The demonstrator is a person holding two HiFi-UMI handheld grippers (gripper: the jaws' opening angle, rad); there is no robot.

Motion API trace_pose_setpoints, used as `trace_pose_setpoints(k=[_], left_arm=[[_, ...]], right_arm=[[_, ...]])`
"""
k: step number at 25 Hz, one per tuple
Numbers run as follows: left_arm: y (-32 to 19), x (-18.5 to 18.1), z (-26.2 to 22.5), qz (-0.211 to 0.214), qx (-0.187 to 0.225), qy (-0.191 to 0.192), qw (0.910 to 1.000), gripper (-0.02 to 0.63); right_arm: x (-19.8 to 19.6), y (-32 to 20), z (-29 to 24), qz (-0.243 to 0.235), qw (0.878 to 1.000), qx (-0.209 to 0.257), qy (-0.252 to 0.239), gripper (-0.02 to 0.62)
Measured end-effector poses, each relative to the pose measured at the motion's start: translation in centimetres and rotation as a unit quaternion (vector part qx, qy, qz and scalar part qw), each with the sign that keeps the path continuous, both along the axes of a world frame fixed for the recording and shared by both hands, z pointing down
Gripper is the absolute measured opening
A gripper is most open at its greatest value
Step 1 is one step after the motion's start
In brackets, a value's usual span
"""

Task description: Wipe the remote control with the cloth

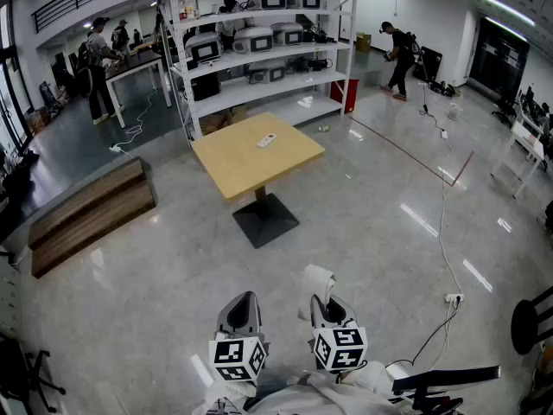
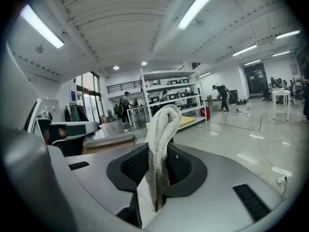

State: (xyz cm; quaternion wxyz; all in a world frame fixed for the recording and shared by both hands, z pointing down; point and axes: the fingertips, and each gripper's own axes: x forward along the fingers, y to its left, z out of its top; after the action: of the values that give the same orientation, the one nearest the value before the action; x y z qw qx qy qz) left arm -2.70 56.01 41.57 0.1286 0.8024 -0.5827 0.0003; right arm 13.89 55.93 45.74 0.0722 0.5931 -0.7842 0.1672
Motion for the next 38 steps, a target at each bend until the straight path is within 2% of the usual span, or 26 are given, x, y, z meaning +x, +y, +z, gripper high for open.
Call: trace_pose_setpoints(k=[12, 28, 38], left_arm=[[-6.3, 1.3, 0.1, 0.022, 0.003, -0.003, 0.9998, 0.002], [-24.2, -3.0, -0.7, 0.044, 0.013, 0.013, 0.9989, 0.002], [-30.4, -3.7, 1.1, 0.06, -0.005, 0.019, 0.998, 0.002]], right_arm=[[-0.1, -5.7, 0.9, 0.008, 1.0, -0.01, -0.001, 0.089], [-4.2, -22.9, -0.6, 0.03, 1.0, 0.005, 0.006, 0.089], [-5.1, -29.2, 0.6, 0.041, 0.999, -0.009, 0.004, 0.089]])
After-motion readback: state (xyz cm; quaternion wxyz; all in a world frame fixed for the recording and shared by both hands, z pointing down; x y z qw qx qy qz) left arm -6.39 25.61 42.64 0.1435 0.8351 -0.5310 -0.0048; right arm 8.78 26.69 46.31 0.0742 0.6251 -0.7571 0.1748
